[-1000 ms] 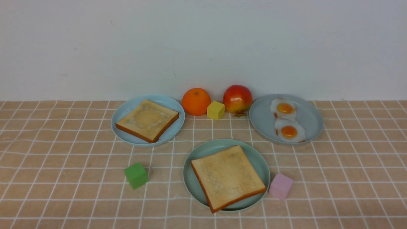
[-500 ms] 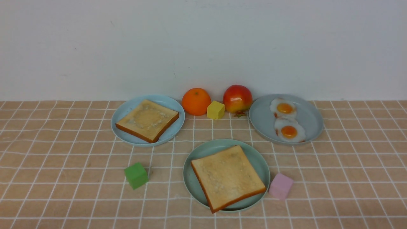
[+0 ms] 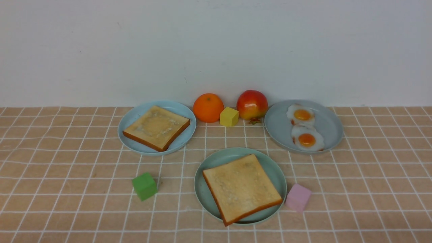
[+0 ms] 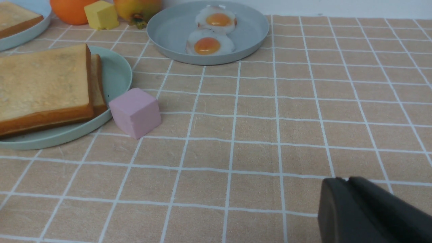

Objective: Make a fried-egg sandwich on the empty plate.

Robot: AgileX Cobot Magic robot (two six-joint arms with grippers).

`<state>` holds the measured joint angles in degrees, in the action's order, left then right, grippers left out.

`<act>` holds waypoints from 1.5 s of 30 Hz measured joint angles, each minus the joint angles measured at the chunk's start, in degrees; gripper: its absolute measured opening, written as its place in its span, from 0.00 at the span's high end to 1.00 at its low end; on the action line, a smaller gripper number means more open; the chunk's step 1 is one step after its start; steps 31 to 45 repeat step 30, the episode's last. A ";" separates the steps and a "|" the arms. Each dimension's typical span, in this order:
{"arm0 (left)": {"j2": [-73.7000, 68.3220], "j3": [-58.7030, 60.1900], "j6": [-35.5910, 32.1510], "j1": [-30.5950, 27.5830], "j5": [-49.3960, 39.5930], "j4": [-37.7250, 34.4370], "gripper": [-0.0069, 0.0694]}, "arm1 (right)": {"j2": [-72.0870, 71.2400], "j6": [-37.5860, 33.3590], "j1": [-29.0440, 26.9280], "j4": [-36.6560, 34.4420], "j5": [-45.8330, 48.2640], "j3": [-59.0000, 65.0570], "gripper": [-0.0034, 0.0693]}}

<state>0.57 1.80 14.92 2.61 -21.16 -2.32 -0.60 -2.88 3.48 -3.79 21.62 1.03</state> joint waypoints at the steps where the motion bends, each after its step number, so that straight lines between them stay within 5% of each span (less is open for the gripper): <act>1: 0.00 0.00 0.00 0.00 0.00 0.00 0.91 | 0.00 0.00 0.00 0.00 0.00 0.00 0.88; 45: 0.00 0.00 0.00 0.00 0.00 0.00 0.89 | 0.00 0.05 0.00 -0.05 0.00 0.00 0.88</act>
